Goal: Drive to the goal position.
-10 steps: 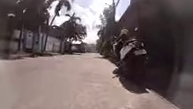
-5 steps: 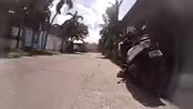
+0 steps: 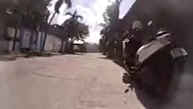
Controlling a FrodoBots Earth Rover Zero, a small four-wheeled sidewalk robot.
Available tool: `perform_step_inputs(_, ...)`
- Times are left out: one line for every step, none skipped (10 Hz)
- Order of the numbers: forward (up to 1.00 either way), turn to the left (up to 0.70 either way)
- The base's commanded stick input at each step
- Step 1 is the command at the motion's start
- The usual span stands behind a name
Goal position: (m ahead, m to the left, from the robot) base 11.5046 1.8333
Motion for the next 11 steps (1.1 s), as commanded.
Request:
perform_step_inputs(0.85, 0.0)
perform_step_inputs(0.85, 0.0)
perform_step_inputs(0.85, 0.0)
perform_step_inputs(0.85, 0.0)
perform_step_inputs(0.85, 0.0)
perform_step_inputs(0.85, -0.02)
perform_step_inputs(0.85, -0.04)
perform_step_inputs(0.85, -0.07)
perform_step_inputs(0.85, -0.04)
perform_step_inputs(0.85, 0.0)
perform_step_inputs(0.85, 0.0)
